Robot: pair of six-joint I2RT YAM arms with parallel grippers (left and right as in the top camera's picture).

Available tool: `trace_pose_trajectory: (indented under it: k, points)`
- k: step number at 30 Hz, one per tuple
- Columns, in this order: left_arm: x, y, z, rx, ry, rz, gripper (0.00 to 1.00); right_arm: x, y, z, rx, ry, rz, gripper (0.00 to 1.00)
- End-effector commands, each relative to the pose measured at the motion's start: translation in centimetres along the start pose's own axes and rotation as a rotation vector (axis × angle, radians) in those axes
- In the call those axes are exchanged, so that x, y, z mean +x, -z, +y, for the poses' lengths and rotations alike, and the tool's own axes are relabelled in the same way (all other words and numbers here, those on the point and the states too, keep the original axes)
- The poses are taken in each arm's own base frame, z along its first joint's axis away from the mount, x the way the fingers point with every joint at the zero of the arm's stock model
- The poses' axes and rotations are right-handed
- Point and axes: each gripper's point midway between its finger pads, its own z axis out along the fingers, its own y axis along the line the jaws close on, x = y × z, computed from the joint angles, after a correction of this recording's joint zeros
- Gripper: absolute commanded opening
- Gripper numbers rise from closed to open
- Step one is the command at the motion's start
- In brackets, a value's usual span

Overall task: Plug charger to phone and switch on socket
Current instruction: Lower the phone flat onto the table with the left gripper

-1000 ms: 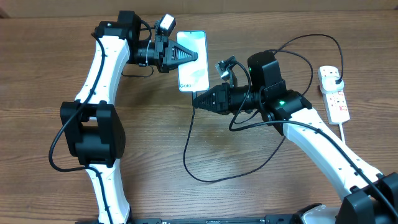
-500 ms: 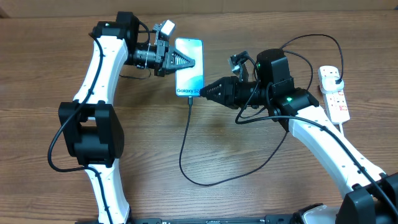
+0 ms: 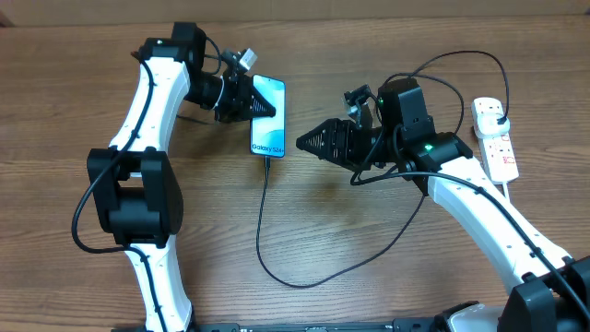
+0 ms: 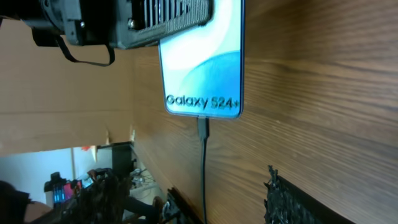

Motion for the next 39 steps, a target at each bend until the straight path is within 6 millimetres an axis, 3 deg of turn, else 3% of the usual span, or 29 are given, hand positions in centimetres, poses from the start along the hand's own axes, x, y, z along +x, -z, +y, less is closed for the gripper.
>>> trace_pose_trajectory:
  k: [1, 13, 22, 39]
  points:
    - [0.6, -1.0, 1.7, -0.026, 0.089, 0.003, 0.04, -0.5, 0.5, -0.2, 0.043, 0.025, -0.034, 0.75]
    - [2.8, -5.8, 8.3, -0.024, 0.261, -0.042, 0.04, 0.2, 0.5, -1.4, 0.098, 0.003, -0.016, 0.76]
    - [3.7, -6.2, 10.9, -0.138, 0.277, -0.046, 0.05, 0.2, 0.5, -1.4, 0.099, 0.004, -0.016, 0.77]
    - [4.2, -6.2, 13.0, -0.287, 0.295, -0.048, 0.53, 0.1, 0.6, -1.9, 0.126, -0.001, -0.028, 0.8]
